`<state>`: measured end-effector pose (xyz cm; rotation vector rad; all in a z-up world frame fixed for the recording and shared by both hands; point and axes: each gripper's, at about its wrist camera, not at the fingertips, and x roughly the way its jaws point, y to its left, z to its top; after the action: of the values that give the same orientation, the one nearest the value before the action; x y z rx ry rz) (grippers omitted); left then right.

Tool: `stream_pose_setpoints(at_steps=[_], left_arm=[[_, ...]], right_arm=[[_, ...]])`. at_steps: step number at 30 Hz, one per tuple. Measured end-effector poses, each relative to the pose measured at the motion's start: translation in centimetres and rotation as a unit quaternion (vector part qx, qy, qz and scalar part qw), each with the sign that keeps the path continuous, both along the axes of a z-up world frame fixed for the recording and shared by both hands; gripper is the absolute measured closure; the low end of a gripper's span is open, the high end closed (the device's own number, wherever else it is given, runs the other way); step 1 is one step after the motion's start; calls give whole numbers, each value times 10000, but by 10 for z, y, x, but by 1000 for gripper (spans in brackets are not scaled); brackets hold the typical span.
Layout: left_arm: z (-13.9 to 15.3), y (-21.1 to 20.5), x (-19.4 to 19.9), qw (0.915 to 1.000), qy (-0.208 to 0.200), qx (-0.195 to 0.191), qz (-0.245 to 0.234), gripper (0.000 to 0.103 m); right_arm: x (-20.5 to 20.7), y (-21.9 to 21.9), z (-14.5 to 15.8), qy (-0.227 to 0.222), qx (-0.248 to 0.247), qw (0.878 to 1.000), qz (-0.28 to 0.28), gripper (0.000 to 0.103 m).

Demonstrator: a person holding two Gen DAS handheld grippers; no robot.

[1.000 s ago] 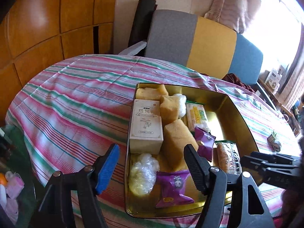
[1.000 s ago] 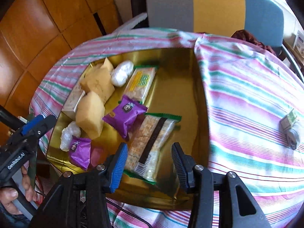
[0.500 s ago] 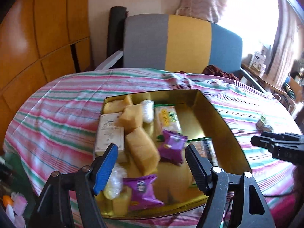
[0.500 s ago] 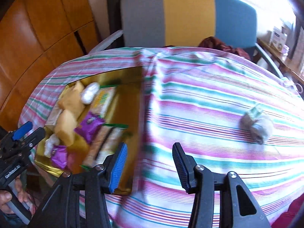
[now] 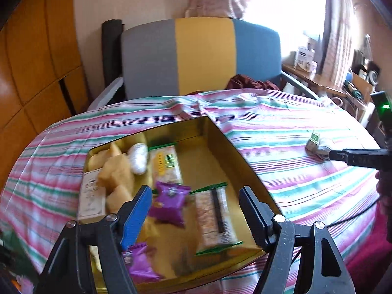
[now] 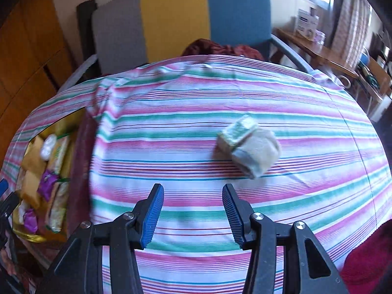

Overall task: Organize objects
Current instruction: 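Move both tools back toward the green box and white sock, then grasp the green box with the left gripper while the right gripper grasps the white sock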

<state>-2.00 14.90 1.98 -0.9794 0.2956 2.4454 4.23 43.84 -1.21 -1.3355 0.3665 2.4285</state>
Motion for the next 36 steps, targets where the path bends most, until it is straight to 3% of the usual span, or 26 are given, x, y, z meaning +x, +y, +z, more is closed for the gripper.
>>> stream_pose_setpoints(at_steps=[8, 13, 17, 24, 30, 36], left_arm=[[1, 44, -1, 9989, -120, -67, -457, 29], [7, 80, -8, 9973, -277, 21, -685, 29], [9, 122, -11, 9948, -321, -51, -967, 29], [-1, 204, -16, 9867, -236, -351, -1567, 31], [-33, 278, -30, 9752, -446, -828, -2006, 42], [-58, 328, -40, 9633, -609, -986, -2421, 44]], right_arm=[[13, 76, -14, -94, 35, 9964, -846, 53], [35, 118, -29, -16, -533, 9840, -1701, 53], [48, 133, -33, 44, -855, 9744, -2079, 53], [59, 143, -38, 161, -1341, 9641, -2287, 53], [60, 143, -40, 225, -1609, 9617, -2207, 53], [63, 145, -41, 285, -1774, 9589, -2198, 53]])
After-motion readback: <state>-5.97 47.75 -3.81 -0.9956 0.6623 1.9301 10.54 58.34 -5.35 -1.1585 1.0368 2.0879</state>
